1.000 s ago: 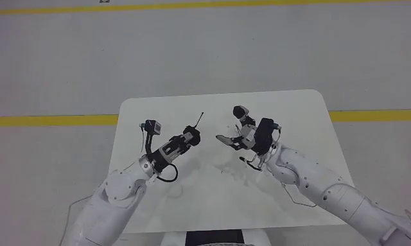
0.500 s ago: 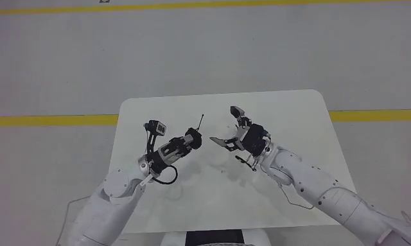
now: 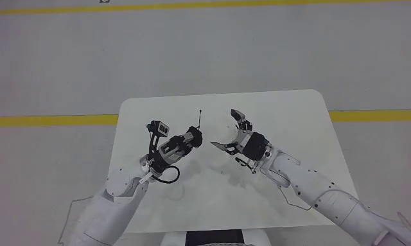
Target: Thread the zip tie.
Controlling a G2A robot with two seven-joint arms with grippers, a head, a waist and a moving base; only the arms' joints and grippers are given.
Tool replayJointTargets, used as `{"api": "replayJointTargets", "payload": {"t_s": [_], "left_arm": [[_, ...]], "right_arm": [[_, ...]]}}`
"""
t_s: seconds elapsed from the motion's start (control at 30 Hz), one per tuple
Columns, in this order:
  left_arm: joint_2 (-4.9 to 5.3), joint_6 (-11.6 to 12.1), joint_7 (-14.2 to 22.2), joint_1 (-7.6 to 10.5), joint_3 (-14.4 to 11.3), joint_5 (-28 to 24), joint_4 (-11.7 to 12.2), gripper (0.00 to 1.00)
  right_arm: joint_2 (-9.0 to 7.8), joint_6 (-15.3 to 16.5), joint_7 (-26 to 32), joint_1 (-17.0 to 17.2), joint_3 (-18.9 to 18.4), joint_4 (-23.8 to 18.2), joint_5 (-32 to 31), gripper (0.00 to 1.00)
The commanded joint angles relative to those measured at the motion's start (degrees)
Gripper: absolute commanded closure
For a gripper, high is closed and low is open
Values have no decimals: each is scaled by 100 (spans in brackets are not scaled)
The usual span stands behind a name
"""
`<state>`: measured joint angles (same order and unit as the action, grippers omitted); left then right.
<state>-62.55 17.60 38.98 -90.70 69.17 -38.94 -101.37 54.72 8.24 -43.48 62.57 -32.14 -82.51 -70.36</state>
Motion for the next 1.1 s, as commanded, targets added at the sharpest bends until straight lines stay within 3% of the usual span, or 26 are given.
{"api": "replayJointTargets", "payload": {"t_s": [0.0, 0.27, 0.77, 0.83, 1.07], "left_arm": [[-5, -48, 132, 11, -5, -299, 23, 100], [-19, -221, 569, 41, -5, -1097, 91, 100], [-37, -228, 698, 67, -79, -1140, 79, 100], [-41, -209, 688, 66, -84, -1160, 81, 100], [-42, -195, 693, 69, -82, -1153, 77, 100]], "right_arm": [[81, -50, -213, -31, 46, 210, -169, 0], [488, -516, -1136, -231, 270, 914, -740, 0], [1188, -1520, -1590, -515, 390, 1334, -1239, 0], [1228, -1661, -1643, -503, 369, 1376, -1269, 0], [1228, -1661, -1643, -503, 369, 1376, -1269, 0]]}}
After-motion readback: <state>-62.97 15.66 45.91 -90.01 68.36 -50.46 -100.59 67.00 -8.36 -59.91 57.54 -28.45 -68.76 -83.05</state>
